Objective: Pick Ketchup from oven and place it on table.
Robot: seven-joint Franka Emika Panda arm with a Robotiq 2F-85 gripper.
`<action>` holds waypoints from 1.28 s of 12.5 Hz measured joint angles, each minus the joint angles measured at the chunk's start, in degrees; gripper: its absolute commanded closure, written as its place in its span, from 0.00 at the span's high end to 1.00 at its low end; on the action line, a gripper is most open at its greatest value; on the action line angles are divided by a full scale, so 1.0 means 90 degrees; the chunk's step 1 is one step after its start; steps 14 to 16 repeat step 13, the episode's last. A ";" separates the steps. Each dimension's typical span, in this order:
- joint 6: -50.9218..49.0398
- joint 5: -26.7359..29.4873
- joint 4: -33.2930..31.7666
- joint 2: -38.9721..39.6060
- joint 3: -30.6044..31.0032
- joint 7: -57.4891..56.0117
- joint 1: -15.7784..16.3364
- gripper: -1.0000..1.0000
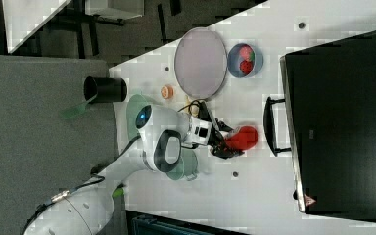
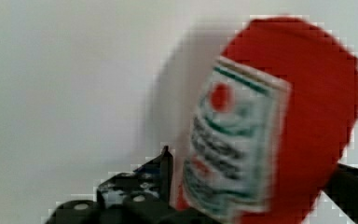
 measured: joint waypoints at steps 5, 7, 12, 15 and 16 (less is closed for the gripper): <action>-0.0631 -0.0017 0.0224 -0.1066 -0.0050 0.0004 0.0122 1.00; -0.1281 -0.0071 0.0883 -0.1919 -0.0113 0.0006 0.0136 1.00; -0.4024 0.0010 0.3482 -0.3191 -0.0188 0.0006 0.0221 1.00; -0.4460 -0.0222 0.3948 -0.3242 -0.0169 0.0006 0.0194 1.00; -0.4460 -0.0222 0.3948 -0.3242 -0.0169 0.0006 0.0194 1.00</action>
